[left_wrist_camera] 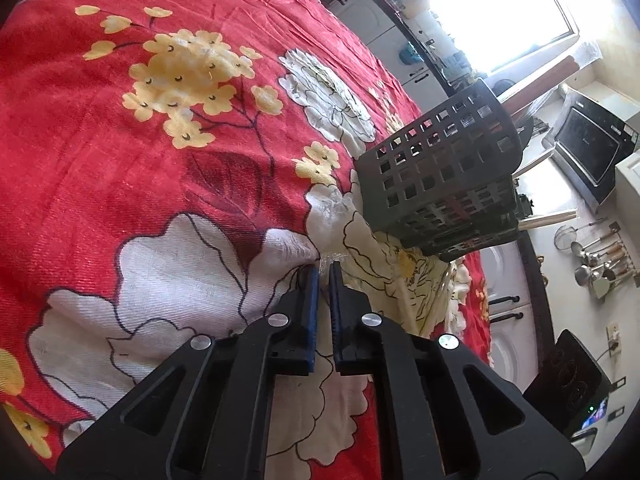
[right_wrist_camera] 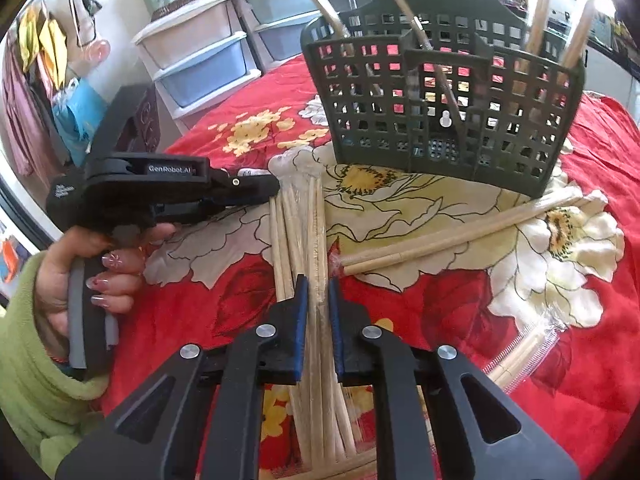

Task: Organize utensils
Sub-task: 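Lift both held chopsticks up from the pile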

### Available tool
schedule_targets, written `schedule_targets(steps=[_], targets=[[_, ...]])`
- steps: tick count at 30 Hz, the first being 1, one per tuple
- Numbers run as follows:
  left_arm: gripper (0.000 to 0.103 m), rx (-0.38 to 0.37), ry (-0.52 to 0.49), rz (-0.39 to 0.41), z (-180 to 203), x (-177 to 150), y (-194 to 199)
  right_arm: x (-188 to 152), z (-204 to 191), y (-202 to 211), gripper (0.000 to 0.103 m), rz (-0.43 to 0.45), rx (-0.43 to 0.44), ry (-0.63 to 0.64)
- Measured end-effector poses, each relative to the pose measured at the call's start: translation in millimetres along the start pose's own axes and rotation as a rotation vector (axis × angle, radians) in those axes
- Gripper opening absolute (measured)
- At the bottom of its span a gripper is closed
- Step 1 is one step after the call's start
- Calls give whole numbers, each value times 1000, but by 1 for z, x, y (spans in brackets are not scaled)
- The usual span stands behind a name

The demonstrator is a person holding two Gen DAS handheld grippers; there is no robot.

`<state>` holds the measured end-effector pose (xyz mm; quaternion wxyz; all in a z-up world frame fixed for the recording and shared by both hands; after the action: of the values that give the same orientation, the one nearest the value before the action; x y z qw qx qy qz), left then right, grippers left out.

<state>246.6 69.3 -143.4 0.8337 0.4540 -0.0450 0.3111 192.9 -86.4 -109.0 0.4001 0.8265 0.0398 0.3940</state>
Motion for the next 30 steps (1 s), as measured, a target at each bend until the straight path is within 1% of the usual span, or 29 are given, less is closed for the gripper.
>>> schedule_targets(steps=[4, 16, 20, 24, 30], targets=[[2, -21, -1, 19, 3, 3, 9, 6, -2, 14, 11, 42, 7, 4], [1, -81, -42, 149, 29, 23, 62, 34, -5, 52, 11, 176, 25, 8], [1, -102, -83, 202, 46, 32, 85, 44, -9, 64, 11, 220, 24, 26], [0, -129, -134, 238, 69, 37, 101, 58, -12, 75, 11, 262, 19, 40], [0, -158, -210, 265, 103, 37, 112, 71, -11, 87, 11, 311, 1, 48]])
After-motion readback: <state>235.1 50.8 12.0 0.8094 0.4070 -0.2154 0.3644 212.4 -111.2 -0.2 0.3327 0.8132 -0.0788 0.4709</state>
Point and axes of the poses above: each gripper's, at about its wrist camera, not at the fingertips, and y roughly against the way its jaws point, z to its right, x to its top, the point moved 10 cm from there along -y, roughly the way its jaws point, and after that the axes turned 10 degrees about x, right-handed, at the moved point
